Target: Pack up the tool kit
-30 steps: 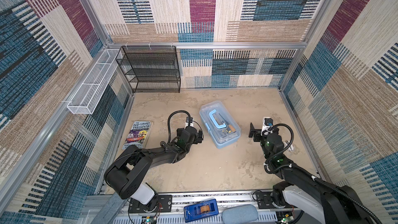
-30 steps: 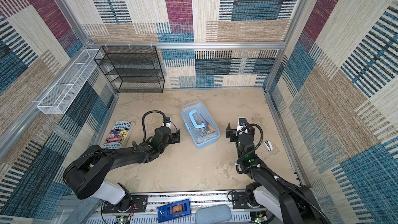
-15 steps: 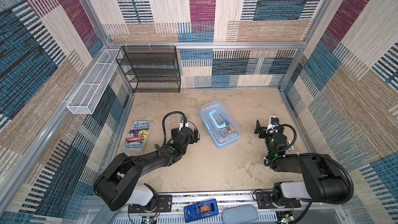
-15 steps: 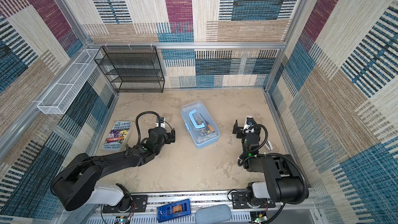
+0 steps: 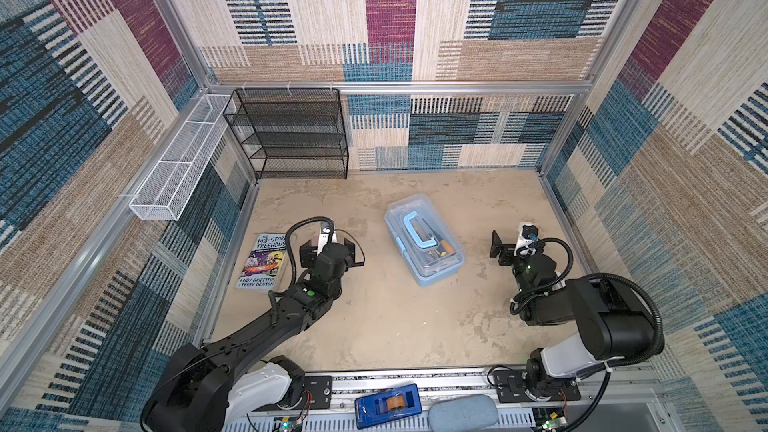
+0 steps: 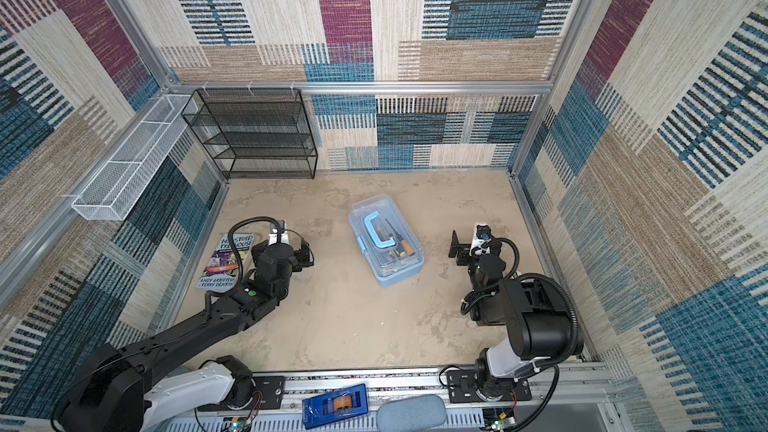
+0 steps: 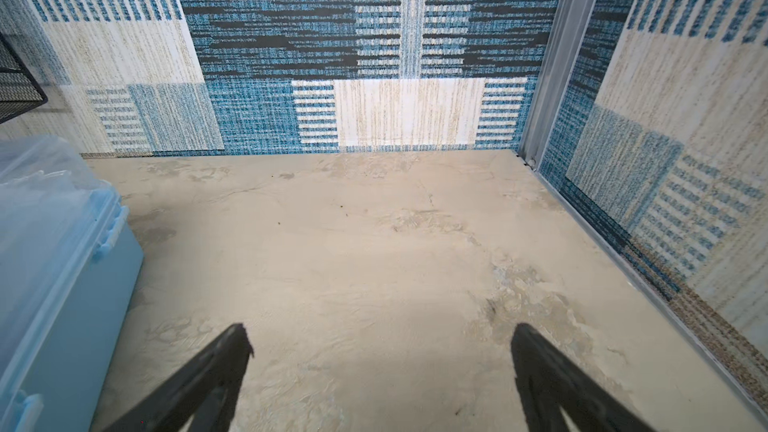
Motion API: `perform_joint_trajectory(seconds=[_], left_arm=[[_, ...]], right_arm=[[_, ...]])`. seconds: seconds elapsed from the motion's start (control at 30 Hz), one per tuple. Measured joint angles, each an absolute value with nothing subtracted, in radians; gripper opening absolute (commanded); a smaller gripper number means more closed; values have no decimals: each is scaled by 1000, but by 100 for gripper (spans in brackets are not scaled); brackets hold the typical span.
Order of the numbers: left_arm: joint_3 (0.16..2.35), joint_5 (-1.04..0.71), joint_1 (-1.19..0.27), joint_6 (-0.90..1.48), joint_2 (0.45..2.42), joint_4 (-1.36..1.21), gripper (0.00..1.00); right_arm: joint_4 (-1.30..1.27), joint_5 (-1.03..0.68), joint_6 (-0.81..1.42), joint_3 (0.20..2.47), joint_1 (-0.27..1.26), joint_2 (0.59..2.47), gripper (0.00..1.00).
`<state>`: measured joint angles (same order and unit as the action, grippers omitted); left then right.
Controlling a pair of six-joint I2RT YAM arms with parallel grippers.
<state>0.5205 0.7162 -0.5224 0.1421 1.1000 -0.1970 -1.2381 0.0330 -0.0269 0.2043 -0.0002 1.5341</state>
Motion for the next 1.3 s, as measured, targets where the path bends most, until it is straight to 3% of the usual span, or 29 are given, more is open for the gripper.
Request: perform_joint_trajectory(seconds=[0.43,0.87,1.3], left_arm=[[360,668,-255,-4,1291,-524,99],[317,501,-137,-31,1458,-869,99],[430,275,-26,-16,1515,-809,99]], right_arm=[[-1242,27,-27,204,0,1534,100],[-1244,27,-27,204,0,1534,100],[-1244,27,-27,204,0,1535,100]])
